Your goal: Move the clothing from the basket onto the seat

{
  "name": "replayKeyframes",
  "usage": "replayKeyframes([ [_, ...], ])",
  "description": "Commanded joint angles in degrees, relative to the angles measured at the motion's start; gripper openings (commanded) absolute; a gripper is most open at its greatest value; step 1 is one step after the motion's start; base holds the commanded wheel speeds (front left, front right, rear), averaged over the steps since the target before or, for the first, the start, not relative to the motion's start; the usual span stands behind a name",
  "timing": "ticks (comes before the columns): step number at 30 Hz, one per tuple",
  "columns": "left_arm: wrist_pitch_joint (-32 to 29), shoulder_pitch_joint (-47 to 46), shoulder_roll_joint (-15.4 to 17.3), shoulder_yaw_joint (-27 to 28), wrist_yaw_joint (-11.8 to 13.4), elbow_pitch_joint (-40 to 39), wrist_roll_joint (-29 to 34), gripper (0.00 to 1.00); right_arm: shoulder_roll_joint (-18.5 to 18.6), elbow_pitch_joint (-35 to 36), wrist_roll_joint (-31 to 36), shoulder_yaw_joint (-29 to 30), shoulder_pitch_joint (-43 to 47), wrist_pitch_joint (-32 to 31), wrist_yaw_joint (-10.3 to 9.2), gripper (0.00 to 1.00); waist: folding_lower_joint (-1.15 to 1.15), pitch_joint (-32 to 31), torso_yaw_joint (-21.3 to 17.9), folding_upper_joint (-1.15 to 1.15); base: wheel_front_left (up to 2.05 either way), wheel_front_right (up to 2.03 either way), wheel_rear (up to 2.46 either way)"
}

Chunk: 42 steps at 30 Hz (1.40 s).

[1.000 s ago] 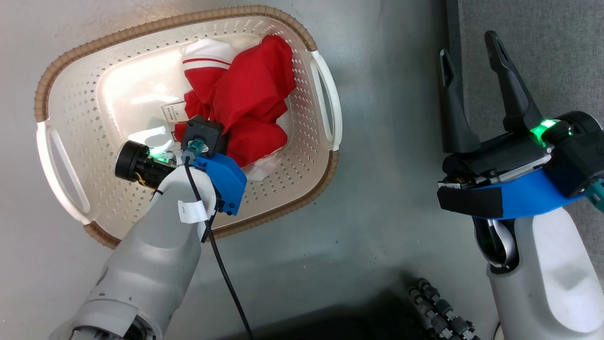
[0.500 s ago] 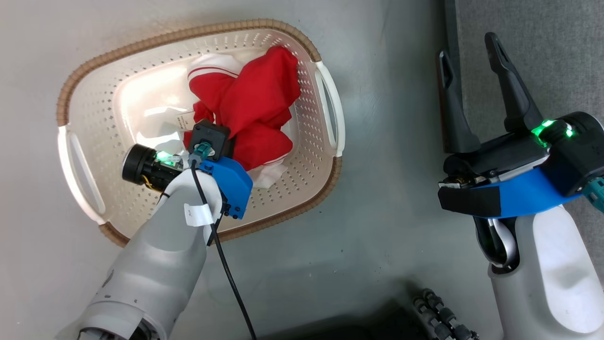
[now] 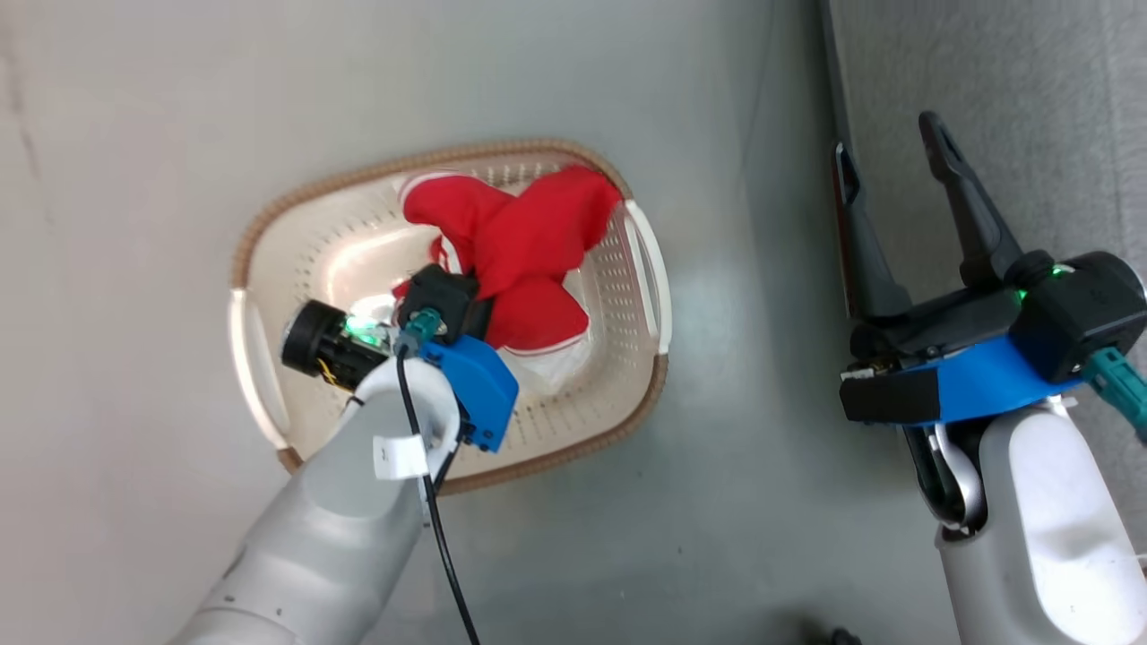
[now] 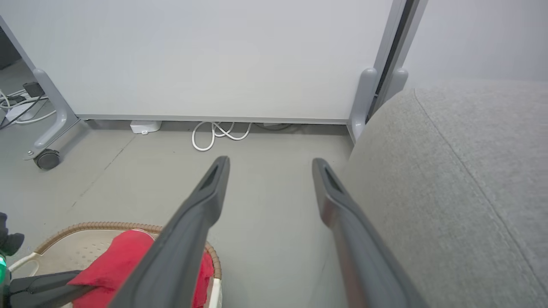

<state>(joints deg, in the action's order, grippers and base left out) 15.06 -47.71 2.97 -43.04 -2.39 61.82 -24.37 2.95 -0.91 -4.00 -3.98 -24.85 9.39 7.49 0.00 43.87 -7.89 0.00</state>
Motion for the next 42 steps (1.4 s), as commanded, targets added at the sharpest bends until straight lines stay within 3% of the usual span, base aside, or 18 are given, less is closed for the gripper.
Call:
replayKeyframes([
  [1,0.2,1.2,-0.1,-0.2,0.0,-1.3,-0.7,0.00,0.6,-0.4,0.5,0.2,1.4,-0.5,0.01,1.00,0.00,-5.5,2.2,0.00,0.00,0.00,0.00],
  [13,0.2,8.7,-0.1,-4.5,-1.5,-8.1,-4.5,0.00,1.8,-3.3,-0.9,2.4,10.5,-3.7,0.01,1.00,0.00,-24.3,7.8,0.00,0.00,0.00,0.00],
  [24,0.2,10.7,-0.1,-8.8,-2.3,-11.8,-6.5,0.00,1.0,-5.3,-2.6,2.6,18.3,-5.2,0.01,1.00,0.00,-36.9,10.7,0.00,0.00,0.00,0.00],
  [42,0.2,3.1,-0.1,-16.9,-2.7,-17.1,-11.6,0.00,0.0,-6.7,-4.1,1.5,23.2,-5.8,0.01,1.00,0.00,-43.9,13.2,0.00,0.00,0.00,0.00],
])
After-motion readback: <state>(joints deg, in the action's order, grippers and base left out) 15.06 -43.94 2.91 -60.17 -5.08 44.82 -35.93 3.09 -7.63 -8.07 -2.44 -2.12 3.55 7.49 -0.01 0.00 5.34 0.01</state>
